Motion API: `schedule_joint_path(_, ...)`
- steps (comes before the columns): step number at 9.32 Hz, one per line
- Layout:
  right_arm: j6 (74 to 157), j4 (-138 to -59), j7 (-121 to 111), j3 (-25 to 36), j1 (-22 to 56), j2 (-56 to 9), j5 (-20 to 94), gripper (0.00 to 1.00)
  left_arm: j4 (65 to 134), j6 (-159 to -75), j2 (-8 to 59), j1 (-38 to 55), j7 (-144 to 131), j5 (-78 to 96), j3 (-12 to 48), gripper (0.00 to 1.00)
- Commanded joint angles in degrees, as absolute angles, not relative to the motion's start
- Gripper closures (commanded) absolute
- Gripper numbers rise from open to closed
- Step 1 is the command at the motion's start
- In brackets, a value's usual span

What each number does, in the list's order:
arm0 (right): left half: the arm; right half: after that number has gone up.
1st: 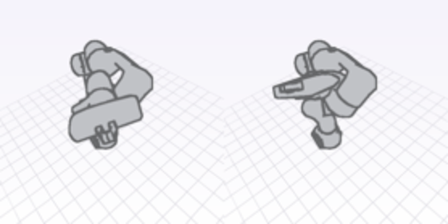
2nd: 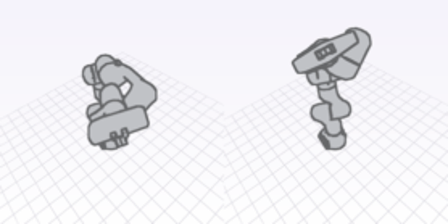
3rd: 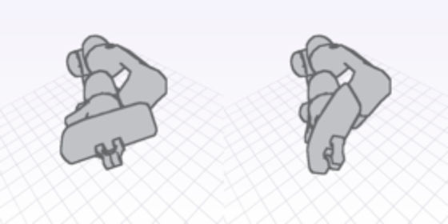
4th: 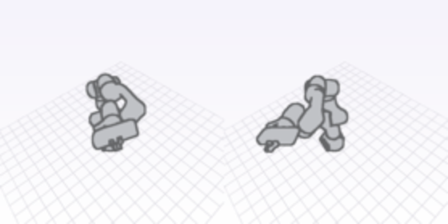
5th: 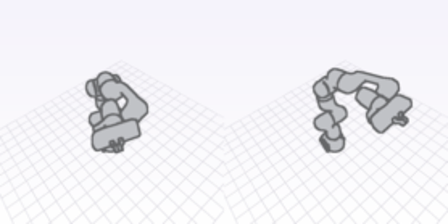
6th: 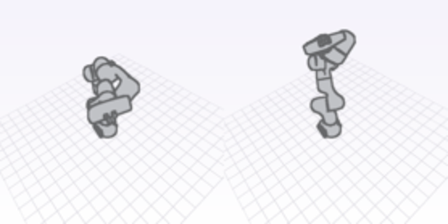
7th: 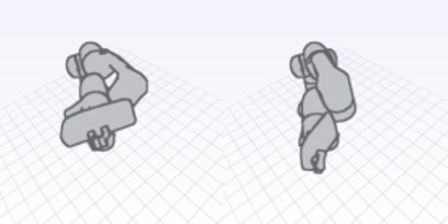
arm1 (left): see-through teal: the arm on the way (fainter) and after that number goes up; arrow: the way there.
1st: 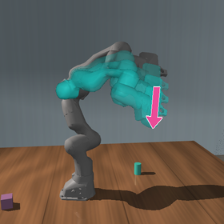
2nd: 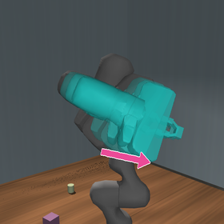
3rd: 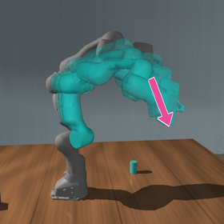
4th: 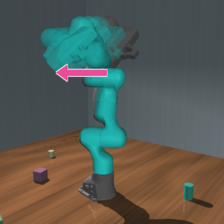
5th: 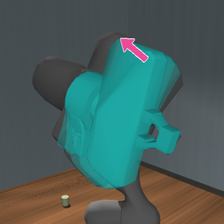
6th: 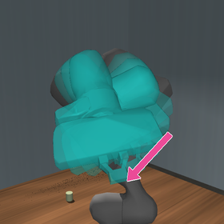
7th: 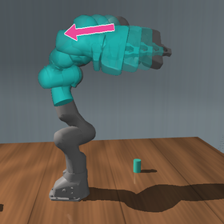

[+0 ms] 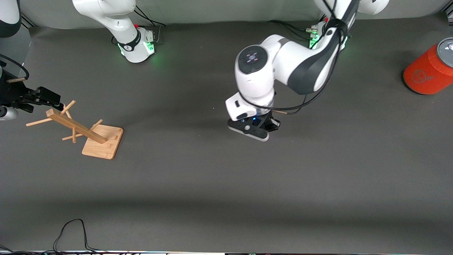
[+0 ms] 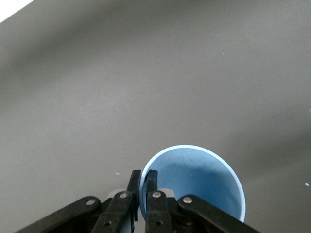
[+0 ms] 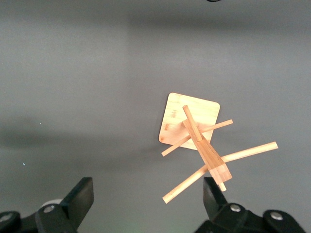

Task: Rotate and upright cup with both arms
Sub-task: 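Rotate the cup upright with the left gripper holding the rim, then set the upright cup down on the table with the left gripper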

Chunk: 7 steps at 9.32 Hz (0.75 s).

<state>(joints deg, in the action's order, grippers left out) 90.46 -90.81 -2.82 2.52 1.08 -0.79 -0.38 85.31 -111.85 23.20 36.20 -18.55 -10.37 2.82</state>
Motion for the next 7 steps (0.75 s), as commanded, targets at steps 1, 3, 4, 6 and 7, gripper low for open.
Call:
schedule_joint_path(1, 91.67, -91.67, -3.34, 2.64, 1.32, -0.26, 0.35, 0.0, 104.26, -127.71, 14.43, 35.86, -24.66, -8.53, 2.81, 1.0)
schedule_joint_path(3, 91.67, -91.76, -3.34, 2.64, 1.32, -0.26, 0.35, 0.0, 110.71, -139.95, 15.63, 35.86, -29.6, -8.61, 2.73, 1.0)
schedule_joint_path(4, 91.67, -91.67, -3.34, 2.64, 1.32, -0.35, 0.35, 0.0, 113.35, -145.93, 16.69, 35.95, -31.88, -8.96, 2.38, 1.0)
schedule_joint_path(6, 91.93, -91.67, -3.34, 2.64, 1.32, -0.53, 0.35, 0.0, 117.05, -155.95, 18.97, 36.12, -36.01, -9.66, 1.59, 1.0)
schedule_joint_path(7, 92.02, -91.76, -3.34, 2.64, 1.32, -0.61, 0.35, 0.0, 119.07, -162.27, 20.55, 36.12, -38.3, -10.45, 1.5, 1.0)
